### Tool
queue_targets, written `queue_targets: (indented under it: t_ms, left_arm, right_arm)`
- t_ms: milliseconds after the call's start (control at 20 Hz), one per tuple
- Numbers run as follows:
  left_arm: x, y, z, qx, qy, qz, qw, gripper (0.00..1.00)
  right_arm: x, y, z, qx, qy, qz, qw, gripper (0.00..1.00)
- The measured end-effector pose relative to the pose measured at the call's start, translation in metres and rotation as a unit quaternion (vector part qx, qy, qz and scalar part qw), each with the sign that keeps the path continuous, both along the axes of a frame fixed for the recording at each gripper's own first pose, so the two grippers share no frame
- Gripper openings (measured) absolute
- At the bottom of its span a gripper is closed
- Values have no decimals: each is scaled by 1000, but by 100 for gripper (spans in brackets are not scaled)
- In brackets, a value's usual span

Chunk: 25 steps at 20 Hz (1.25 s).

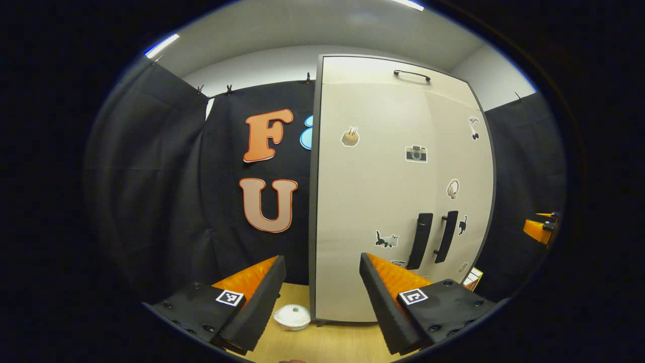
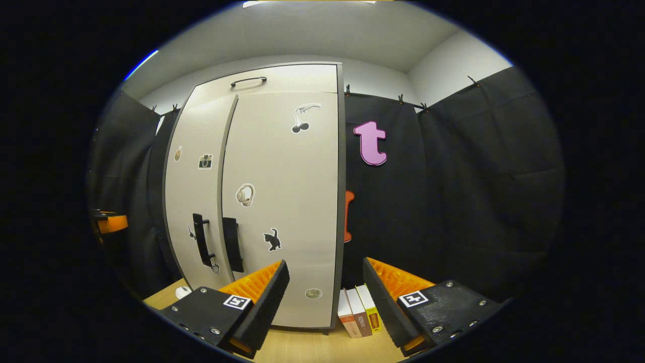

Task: Grab one shoe with the right hand and put it into the shoe cabinet, grab the other shoe with the left hand and put it into the shoe cabinet; then close the right door with the right hand and the left door with the left hand.

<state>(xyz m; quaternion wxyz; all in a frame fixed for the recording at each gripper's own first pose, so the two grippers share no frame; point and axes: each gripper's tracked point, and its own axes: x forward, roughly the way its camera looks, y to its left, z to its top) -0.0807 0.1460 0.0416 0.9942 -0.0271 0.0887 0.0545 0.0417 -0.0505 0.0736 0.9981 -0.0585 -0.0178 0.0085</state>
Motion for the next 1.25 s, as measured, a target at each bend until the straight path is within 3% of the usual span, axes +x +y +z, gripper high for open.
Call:
queue_targets:
  t_ms: [250, 350, 1250]
  left_arm:
    - [-30, 53, 29, 32, -20, 46, 998, 96]
    - [-43, 53, 25, 27, -21, 53, 998, 94]
    - [-64, 109, 24, 37, -31, 44, 998, 96]
  right_arm:
    - [-15, -3, 11, -5, -10, -4, 1000, 91]
    - [-19, -3, 12, -6, -13, -7, 1000, 91]
    - [-63, 32, 1, -10, -20, -43, 999, 91]
